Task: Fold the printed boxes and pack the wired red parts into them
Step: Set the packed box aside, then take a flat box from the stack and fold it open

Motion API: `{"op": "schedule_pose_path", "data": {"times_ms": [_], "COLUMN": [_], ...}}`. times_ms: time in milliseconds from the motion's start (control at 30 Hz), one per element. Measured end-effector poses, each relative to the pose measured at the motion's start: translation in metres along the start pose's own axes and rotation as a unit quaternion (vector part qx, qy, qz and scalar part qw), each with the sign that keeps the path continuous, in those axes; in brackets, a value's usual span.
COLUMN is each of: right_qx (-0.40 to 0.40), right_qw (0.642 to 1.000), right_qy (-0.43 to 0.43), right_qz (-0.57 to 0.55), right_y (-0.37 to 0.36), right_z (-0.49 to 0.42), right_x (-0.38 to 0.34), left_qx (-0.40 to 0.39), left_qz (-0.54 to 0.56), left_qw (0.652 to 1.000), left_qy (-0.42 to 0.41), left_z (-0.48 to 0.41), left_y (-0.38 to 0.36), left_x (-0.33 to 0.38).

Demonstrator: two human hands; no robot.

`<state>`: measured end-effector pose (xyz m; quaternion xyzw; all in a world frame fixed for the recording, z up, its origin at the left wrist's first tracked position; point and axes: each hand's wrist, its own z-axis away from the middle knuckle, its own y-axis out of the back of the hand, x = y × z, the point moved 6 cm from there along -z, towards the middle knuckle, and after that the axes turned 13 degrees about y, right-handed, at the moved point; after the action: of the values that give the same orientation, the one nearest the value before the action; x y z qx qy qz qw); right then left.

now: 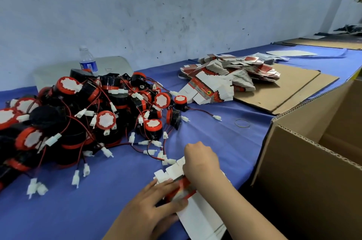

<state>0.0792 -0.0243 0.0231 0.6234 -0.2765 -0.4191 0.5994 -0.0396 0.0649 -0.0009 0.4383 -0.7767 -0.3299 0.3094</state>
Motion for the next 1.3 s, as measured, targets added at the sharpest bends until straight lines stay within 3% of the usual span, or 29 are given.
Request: {"op": "schedule_pose_path", "data": {"times_ms": [333,433,533,600,667,700,767,1067,1300], "right_qx": [0.005,-0.016,0.066,0.096,0.103,0.105,0.108,0.125,0.107], "right_qw": [1.0,0.997,0.981,0.929,0.816,0.766,0.722,0.777,0.794], "right_qy": [-0.021,-0.015,-0.044,-0.064,-0.083,-0.093,-0.1,-0.102,-0.121], "right_qz": [0.018,-0.079,-0.176,-0.352,-0.563,-0.627,-0.676,-0.608,-0.586], "right_y": [-0.01,-0.008,0.012,0.014,0.01,0.008,0.006,-0.011,-0.015], "right_z": [-0.007,-0.009,-0.005,-0.003,0.001,0.001,-0.002,-0.023,-0.026], "right_x": [0.005,0.017,0.031,0.04,0.039,0.04,0.046,0.055,0.053], "left_qx": [0.004,0.0,-0.007,-0.009,-0.005,-0.004,-0.003,-0.028,0.055], "left_qz": [-0.002,-0.011,-0.007,-0.008,-0.018,-0.02,-0.018,-0.047,-0.076], "left_qw": [1.0,1.0,1.0,1.0,1.0,1.0,1.0,0.998,0.995], "left_qy": [0.005,0.001,0.01,0.016,0.017,0.017,0.017,0.001,-0.033], "left_z": [0.003,0.004,0.005,0.004,0.004,0.005,0.006,0.005,0.001], "left_y": [0.003,0.002,0.001,0.001,0.002,0.002,0.003,0.004,0.006], "left_x": [0.001,0.0,-0.001,-0.001,-0.001,-0.002,-0.002,-0.004,0.006]}}
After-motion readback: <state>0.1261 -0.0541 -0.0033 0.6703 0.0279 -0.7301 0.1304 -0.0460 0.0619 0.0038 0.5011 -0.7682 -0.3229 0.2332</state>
